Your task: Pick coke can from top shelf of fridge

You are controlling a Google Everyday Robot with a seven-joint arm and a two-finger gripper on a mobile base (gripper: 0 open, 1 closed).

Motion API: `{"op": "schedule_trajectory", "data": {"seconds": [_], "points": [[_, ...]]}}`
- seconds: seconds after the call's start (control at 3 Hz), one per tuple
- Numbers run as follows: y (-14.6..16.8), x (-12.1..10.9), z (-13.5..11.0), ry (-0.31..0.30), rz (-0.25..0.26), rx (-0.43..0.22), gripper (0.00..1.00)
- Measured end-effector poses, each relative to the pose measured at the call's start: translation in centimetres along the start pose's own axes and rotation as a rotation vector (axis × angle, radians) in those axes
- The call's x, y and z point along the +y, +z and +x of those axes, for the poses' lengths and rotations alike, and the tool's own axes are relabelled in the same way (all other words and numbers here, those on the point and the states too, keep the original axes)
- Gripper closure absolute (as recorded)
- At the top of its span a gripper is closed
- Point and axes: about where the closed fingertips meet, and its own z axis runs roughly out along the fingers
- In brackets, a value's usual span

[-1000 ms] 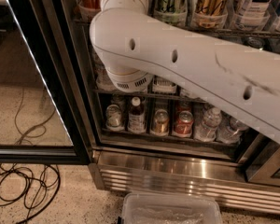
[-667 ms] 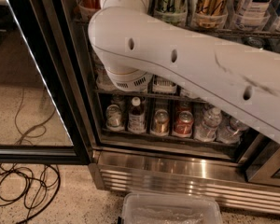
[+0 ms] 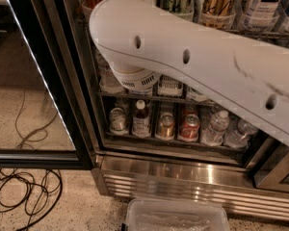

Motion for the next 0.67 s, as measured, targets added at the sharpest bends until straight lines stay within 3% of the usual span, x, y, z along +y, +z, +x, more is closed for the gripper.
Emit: {"op": "schedule_trajectory", "data": {"seconds": [0.33,0.67], "points": [[-1.6,-0.1,-0.4,0.038,-0.040,0.032,1.00],[-3.5,0.4,-0.2,0.085,-0.124,0.072,1.00]]}}
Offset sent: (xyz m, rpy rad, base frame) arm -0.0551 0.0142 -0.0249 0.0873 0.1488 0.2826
